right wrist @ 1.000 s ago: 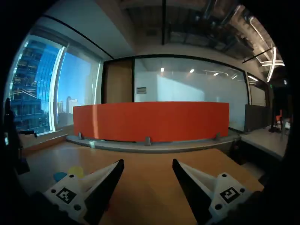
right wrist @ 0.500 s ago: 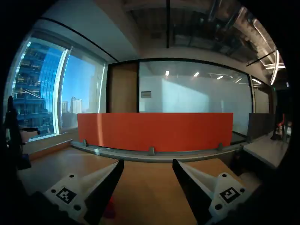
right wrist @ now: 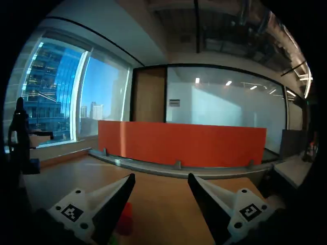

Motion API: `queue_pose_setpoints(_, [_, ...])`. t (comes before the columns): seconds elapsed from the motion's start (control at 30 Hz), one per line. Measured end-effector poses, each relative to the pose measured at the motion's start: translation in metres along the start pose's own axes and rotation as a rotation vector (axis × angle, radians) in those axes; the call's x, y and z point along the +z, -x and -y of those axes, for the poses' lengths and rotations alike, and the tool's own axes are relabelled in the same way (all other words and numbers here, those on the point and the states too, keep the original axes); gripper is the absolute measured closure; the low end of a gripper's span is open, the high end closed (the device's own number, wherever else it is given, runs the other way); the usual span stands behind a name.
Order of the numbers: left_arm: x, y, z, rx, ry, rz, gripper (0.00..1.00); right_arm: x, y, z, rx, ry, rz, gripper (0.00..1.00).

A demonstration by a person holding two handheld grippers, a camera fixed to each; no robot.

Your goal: Pour water

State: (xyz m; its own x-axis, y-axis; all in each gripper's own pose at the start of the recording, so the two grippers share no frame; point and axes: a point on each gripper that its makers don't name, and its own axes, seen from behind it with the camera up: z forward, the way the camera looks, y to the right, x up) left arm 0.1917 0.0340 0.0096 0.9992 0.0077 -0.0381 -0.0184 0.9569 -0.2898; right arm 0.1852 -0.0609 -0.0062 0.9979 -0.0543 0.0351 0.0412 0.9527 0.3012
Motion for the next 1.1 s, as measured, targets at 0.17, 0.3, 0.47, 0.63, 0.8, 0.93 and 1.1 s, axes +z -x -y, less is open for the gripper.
queue_pose_setpoints(0.17, [-0.001,-0.003,-0.015,-0.018,0.094,0.006,0.03,-0.001,-0.012,0.028,-0.023,-0.103,-0.021,0.00])
queue_pose_setpoints(0.3, [-0.003,-0.007,-0.025,-0.022,0.160,0.002,0.03,-0.004,-0.020,0.047,-0.024,-0.183,-0.034,0.00])
queue_pose_setpoints(0.47, [-0.005,-0.007,-0.030,-0.028,0.213,0.008,0.03,-0.005,-0.023,0.060,-0.011,-0.235,-0.030,0.00])
queue_pose_setpoints(0.63, [-0.005,-0.001,-0.028,-0.025,0.240,0.036,0.03,-0.006,-0.018,0.069,-0.013,-0.277,-0.001,0.00])
queue_pose_setpoints(0.8, [-0.005,0.012,-0.029,-0.006,0.267,0.087,0.03,-0.009,-0.013,0.077,-0.023,-0.321,0.040,0.00])
queue_pose_setpoints(0.93, [-0.006,0.017,-0.034,-0.006,0.303,0.107,0.03,-0.014,-0.008,0.084,-0.023,-0.361,0.070,0.00])
queue_pose_setpoints(1.1, [-0.008,0.024,-0.042,-0.013,0.347,0.132,0.03,-0.021,0.005,0.092,-0.036,-0.408,0.123,0.00])
